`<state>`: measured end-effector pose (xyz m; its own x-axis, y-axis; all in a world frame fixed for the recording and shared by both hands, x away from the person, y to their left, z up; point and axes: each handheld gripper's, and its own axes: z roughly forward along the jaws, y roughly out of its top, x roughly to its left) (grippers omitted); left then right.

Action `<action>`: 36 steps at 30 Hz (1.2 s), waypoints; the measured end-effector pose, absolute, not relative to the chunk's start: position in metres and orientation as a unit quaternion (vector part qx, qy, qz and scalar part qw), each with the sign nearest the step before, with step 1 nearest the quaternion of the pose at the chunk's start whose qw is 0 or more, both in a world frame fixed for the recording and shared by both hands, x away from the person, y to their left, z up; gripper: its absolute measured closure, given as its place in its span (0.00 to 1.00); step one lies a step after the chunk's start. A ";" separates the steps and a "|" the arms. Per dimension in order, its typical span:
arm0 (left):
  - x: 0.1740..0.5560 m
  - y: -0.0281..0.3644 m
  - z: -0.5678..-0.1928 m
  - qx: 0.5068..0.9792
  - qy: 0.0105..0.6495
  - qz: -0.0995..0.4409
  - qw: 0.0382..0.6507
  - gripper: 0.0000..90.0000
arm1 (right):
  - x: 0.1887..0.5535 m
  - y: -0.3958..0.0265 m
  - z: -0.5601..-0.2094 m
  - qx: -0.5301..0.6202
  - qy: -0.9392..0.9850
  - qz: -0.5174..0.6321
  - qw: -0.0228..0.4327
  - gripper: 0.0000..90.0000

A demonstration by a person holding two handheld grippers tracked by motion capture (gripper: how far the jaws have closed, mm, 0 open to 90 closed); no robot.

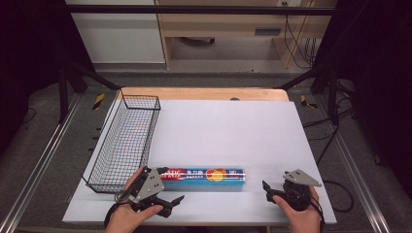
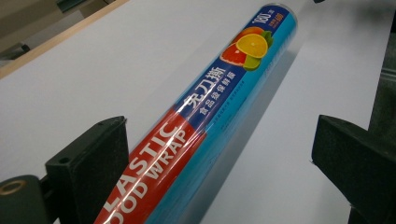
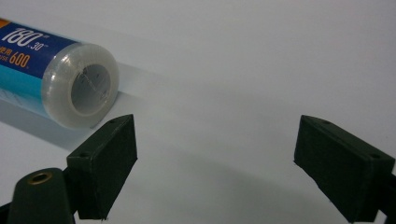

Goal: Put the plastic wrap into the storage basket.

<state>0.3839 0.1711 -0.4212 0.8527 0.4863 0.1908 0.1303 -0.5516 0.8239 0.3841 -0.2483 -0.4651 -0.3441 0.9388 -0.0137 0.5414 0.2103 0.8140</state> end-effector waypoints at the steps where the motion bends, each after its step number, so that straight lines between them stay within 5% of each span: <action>1: 0.384 0.171 -0.421 0.857 0.180 0.203 0.438 0.04 | 0.384 -0.248 -0.465 0.508 0.731 0.371 0.264 0.15; 19: 0.441 0.112 -0.385 0.950 0.041 0.151 0.272 0.06 | 0.384 -0.248 -0.466 0.511 0.729 0.375 0.258 0.15; 36: 0.472 0.080 -0.436 0.977 0.001 0.091 0.191 0.09 | 0.383 -0.247 -0.465 0.510 0.727 0.384 0.253 0.16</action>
